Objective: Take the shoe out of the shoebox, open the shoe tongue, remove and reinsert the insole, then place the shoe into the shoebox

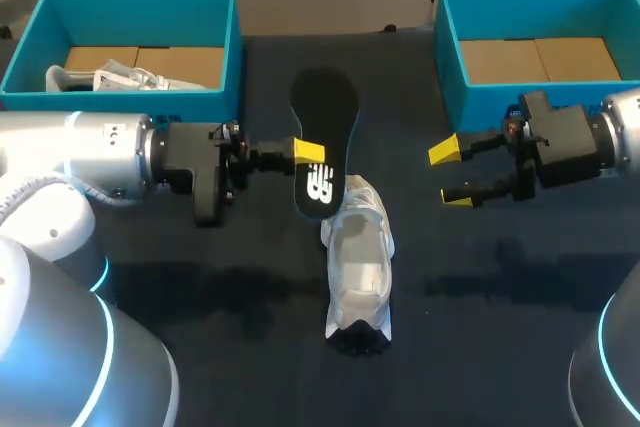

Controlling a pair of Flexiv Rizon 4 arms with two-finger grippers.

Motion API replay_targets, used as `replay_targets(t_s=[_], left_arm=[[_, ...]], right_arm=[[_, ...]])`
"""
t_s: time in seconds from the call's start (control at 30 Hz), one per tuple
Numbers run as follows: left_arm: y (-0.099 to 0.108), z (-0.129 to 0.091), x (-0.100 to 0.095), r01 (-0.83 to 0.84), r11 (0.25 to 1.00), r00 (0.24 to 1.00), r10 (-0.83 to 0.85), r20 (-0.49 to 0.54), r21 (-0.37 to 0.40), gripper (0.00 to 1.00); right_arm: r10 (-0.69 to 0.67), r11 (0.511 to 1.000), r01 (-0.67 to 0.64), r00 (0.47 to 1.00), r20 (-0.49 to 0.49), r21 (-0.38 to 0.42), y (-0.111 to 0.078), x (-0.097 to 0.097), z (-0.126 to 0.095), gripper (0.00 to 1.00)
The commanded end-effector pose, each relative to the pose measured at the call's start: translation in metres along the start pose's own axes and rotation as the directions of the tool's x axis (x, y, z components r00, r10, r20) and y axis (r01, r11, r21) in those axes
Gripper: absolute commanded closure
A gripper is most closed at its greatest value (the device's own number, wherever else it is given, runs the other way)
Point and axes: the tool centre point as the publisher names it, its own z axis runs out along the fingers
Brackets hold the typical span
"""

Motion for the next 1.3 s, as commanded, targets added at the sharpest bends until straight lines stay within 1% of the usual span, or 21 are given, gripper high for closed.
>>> replay_targets(t_s=[0.03,0.3,0.4,0.63,0.73,1.0,1.3], left_arm=[[0.003,0.003,0.001,-0.001,1.000,1.000,0.001,-0.001,0.006,1.00],[0.003,0.003,0.001,-0.001,1.000,1.000,0.001,-0.001,0.006,1.00],[0.003,0.003,0.001,-0.001,1.000,1.000,0.001,-0.001,0.006,1.00],[0.003,0.003,0.001,-0.001,1.000,1.000,0.001,-0.001,0.006,1.00],[0.003,0.003,0.001,-0.001,1.000,1.000,0.001,-0.001,0.006,1.00],[0.003,0.003,0.001,-0.001,1.000,1.000,0.001,-0.001,0.006,1.00],[0.003,0.003,0.000,-0.007,1.000,1.000,0.007,-0.002,0.001,1.00]], right_arm=[[-0.001,1.000,0.001,1.000,0.001,-0.002,0.000,-0.001,0.001,0.00],[-0.001,1.000,0.001,1.000,0.001,-0.002,0.000,-0.001,0.001,0.00],[0.001,1.000,-0.001,1.000,0.002,0.018,0.010,0.004,0.013,0.00],[0.007,1.000,-0.007,1.000,0.004,0.019,0.034,0.018,0.030,0.00],[0.007,1.000,-0.007,1.000,0.008,0.008,0.040,0.024,0.034,0.00],[0.019,0.998,-0.020,1.000,-0.012,-0.062,0.051,0.038,0.043,0.00],[0.023,0.997,-0.024,1.000,-0.019,-0.074,0.058,0.051,0.055,0.00]])
